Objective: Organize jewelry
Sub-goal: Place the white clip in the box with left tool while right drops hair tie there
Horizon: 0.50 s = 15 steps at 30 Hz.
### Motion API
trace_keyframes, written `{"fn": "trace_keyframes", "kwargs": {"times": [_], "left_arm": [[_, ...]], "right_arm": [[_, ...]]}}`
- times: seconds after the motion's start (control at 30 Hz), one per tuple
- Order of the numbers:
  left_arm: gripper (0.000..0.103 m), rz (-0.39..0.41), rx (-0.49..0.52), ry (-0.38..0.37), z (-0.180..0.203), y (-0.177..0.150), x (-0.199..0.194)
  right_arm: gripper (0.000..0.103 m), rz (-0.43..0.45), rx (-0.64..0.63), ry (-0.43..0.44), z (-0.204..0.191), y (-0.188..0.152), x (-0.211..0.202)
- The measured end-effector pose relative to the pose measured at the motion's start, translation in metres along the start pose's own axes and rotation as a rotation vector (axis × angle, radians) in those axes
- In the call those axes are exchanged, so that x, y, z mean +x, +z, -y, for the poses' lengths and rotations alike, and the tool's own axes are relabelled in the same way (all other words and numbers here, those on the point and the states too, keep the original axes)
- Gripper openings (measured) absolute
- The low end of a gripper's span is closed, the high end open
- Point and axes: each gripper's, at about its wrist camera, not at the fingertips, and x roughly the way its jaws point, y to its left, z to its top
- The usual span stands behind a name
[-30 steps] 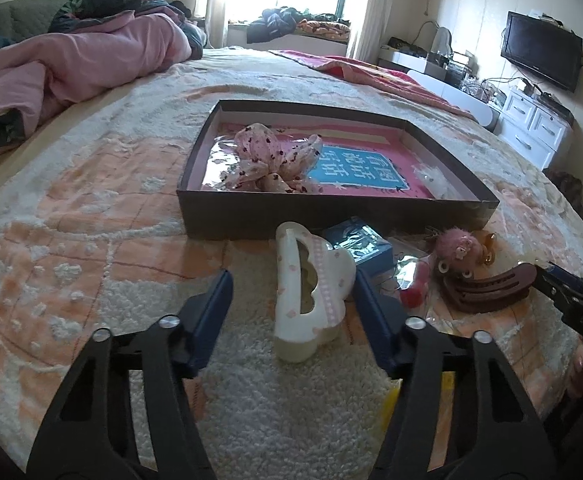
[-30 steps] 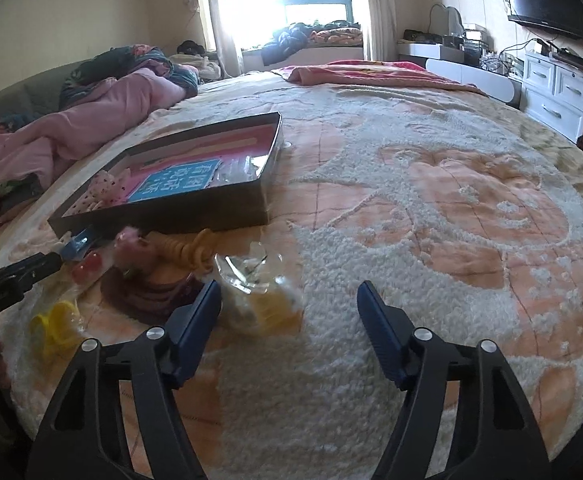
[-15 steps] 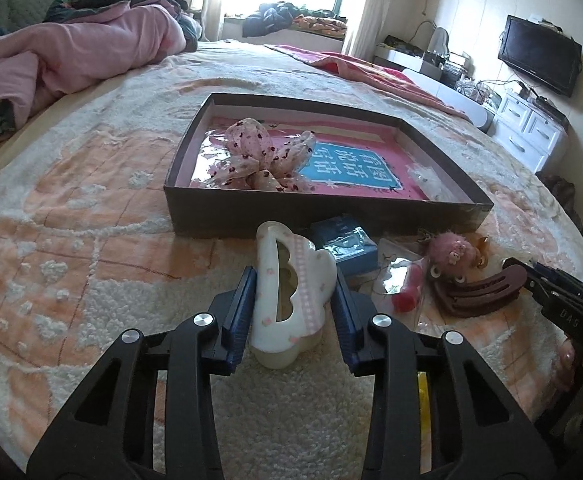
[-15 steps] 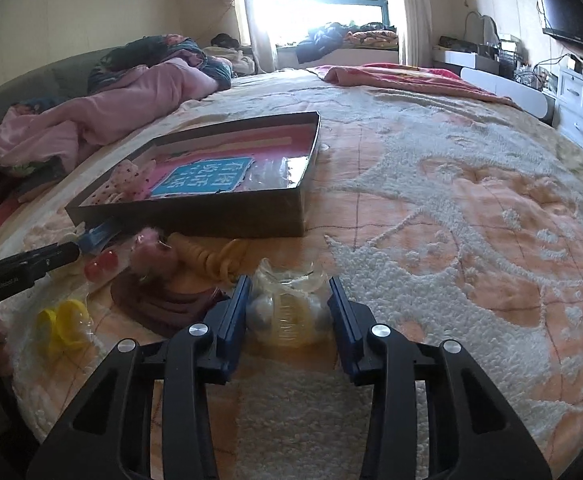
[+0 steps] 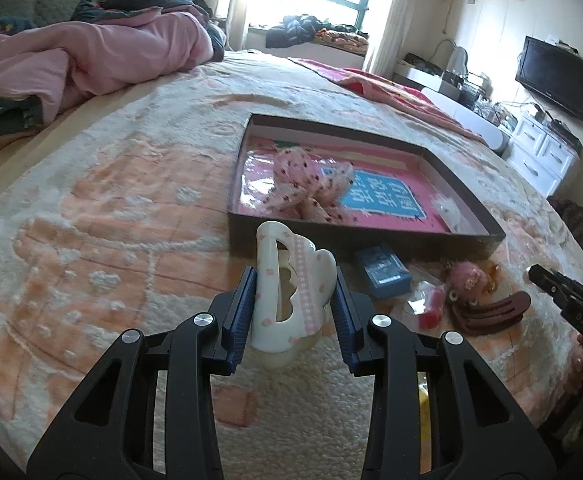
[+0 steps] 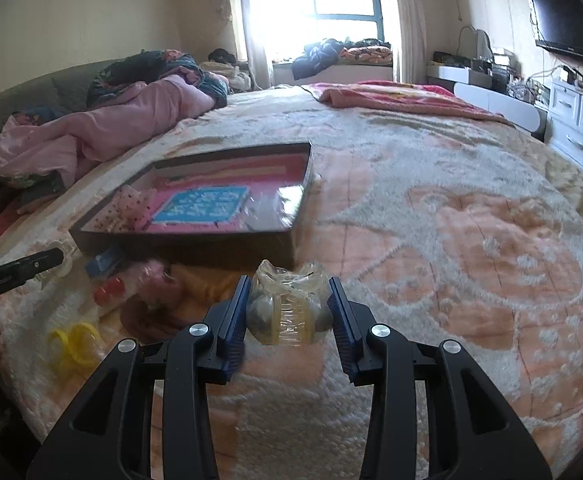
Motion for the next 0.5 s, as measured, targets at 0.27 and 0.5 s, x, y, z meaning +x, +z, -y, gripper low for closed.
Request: {"fn": "trace_keyframes", "kwargs": {"times": [0.27,0.5], "left_arm": [[0.029,0.029,-0.008,0.006,-0.005,0.013,-0.004],[0.029,0.043,-0.007,0.002,-0.006,0.027,0.001]], "right_arm": [[0.037,0.005,-0.017,0.051,-0.017,0.024,0.008],[0.037,-0.003,-0.027,0.072,-0.029,0.043,0.025]]}}
